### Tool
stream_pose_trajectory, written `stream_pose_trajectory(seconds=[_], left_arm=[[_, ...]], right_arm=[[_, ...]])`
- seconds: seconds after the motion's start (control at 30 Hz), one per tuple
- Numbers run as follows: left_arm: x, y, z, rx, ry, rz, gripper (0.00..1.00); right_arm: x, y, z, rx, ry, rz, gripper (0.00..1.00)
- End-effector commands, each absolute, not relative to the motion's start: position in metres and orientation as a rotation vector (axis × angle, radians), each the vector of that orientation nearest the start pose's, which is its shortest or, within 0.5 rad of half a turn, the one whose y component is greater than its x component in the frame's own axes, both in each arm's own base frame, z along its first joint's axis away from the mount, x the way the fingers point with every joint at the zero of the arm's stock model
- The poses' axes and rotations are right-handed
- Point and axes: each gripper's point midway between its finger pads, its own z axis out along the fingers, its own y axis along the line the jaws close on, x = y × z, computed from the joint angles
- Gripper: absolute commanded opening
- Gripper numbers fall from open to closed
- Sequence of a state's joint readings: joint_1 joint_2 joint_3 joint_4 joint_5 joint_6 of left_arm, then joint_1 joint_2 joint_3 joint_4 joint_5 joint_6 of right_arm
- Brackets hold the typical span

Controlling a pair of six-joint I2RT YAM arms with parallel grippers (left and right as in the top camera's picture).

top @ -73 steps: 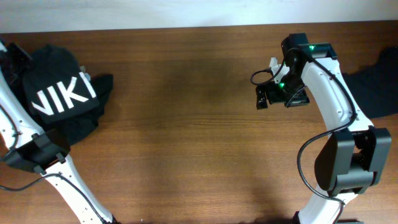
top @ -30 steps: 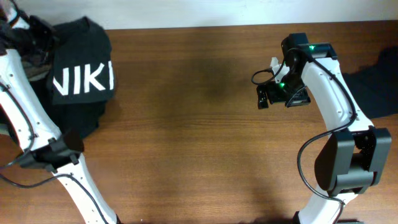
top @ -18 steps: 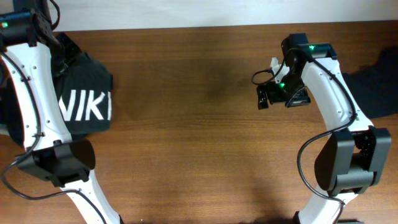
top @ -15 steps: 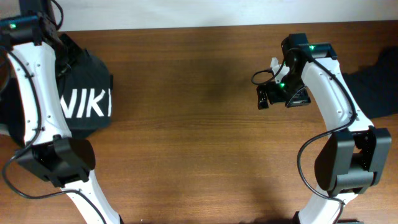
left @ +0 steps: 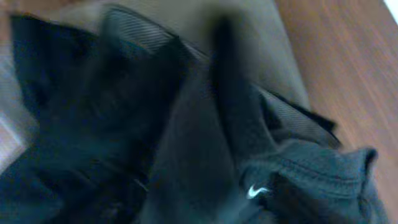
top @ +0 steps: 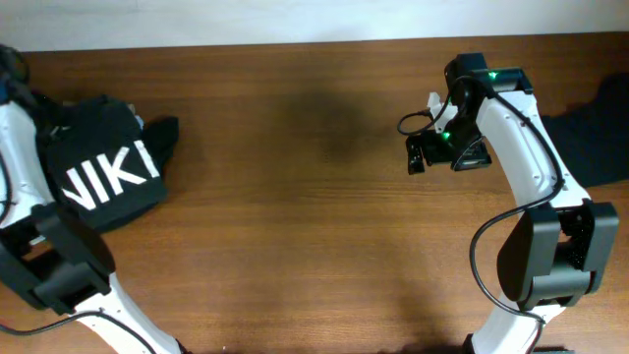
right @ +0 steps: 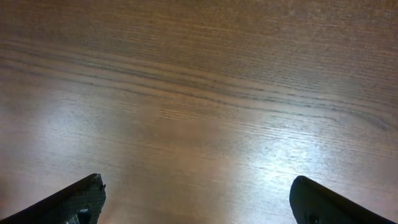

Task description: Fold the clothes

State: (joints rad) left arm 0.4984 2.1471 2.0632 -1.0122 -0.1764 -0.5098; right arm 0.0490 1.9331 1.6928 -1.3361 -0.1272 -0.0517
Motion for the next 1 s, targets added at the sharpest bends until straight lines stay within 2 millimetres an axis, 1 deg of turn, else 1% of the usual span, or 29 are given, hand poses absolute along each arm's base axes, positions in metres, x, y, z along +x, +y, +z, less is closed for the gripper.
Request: stream_pose_trajectory(seconds=[0.0,0.03,0.07,0.1,0.13,0.17,0.2,0.23,0.3,0.33,0.37,0.4,0.43,0.47,0.5,0.53,0.57,0.6,0.63,0.67,0.73,0.77,0.83,0.87,0.93,0.97], left_arm=[[0.432,0.316,0.2,-1.223,2.242,0.264,0.96],[0.433,0.318,0.212,-1.183,2.236,0.245,0.99],[0.437,0.313,0.242,-1.119,2.194,0.19,0.99],[0.438,0.309,0.254,-1.098,2.175,0.165,0.99],[0.441,0.298,0.269,-1.039,2.165,0.111,0.98],[0.444,0.287,0.278,-0.981,2.169,0.065,0.96],[0.449,0.268,0.288,-0.889,2.186,-0.011,0.92],[0.458,0.231,0.297,-0.745,2.223,-0.155,0.81],[0.469,0.183,0.294,-0.576,2.294,-0.268,0.8],[0.472,0.167,0.291,-0.535,2.324,-0.28,0.8],[0.478,0.131,0.285,-0.43,2.379,-0.308,0.84],[0.481,0.102,0.281,-0.364,2.418,-0.321,0.84],[0.484,0.08,0.279,-0.303,2.443,-0.325,0.85],[0.485,0.046,0.275,-0.194,2.479,-0.314,0.86],[0.484,0.026,0.272,-0.138,2.509,-0.29,0.87],[0.479,0.008,0.265,-0.075,2.554,-0.229,0.92],[0.471,-0.002,0.259,-0.041,2.601,-0.158,0.93],[0.458,-0.013,0.25,-0.003,2.669,-0.072,0.98],[0.442,-0.022,0.243,0.037,2.738,-0.007,0.98],[0.421,-0.03,0.236,0.08,2.822,0.045,0.98],[0.394,-0.035,0.229,0.099,2.934,0.05,0.98],[0.388,-0.034,0.228,0.093,2.959,0.052,0.98],[0.381,-0.033,0.235,0.072,2.954,0.05,0.98],[0.378,-0.033,0.242,0.071,2.929,0.046,0.98],[0.371,-0.032,0.255,0.068,2.864,0.038,0.98],[0.365,-0.031,0.26,0.078,2.823,0.034,0.98]], right_arm=[[0.366,0.036,0.124,-0.138,3.115,0.18,0.99],[0.367,0.036,0.124,-0.138,3.115,0.179,0.99],[0.367,0.036,0.124,-0.138,3.115,0.18,0.99],[0.367,0.036,0.124,-0.138,3.115,0.18,0.99],[0.367,0.036,0.124,-0.138,3.114,0.18,0.99],[0.367,0.036,0.124,-0.138,3.113,0.18,0.99],[0.367,0.036,0.124,-0.139,3.112,0.18,0.99],[0.369,0.037,0.124,-0.139,3.104,0.186,0.99],[0.375,0.039,0.125,-0.141,3.076,0.207,0.99],[0.381,0.044,0.126,-0.143,3.051,0.244,0.99],[0.392,0.055,0.129,-0.153,2.99,0.335,0.99],[0.403,0.062,0.132,-0.163,2.939,0.389,0.99],[0.413,0.067,0.136,-0.174,2.886,0.42,0.99],[0.426,0.068,0.139,-0.183,2.832,0.418,0.99],[0.435,0.068,0.142,-0.188,2.791,0.409,0.99],[0.442,0.065,0.143,-0.187,2.768,0.38,0.99],[0.444,0.062,0.144,-0.179,2.76,0.372,0.99],[0.443,0.06,0.144,-0.17,2.765,0.372,0.99],[0.436,0.054,0.144,-0.149,2.795,0.374,0.99],[0.427,0.048,0.145,-0.111,2.829,0.377,0.99],[0.415,0.038,0.151,0.006,2.862,0.388,0.99],[0.41,0.034,0.154,0.058,2.863,0.392,0.98],[0.402,0.031,0.164,0.08,2.823,0.379,0.99],[0.398,0.027,0.168,0.085,2.787,0.342,0.99],[0.384,0.021,0.174,0.139,2.706,0.29,0.99],[0.374,0.021,0.177,0.129,2.634,0.283,0.98]])
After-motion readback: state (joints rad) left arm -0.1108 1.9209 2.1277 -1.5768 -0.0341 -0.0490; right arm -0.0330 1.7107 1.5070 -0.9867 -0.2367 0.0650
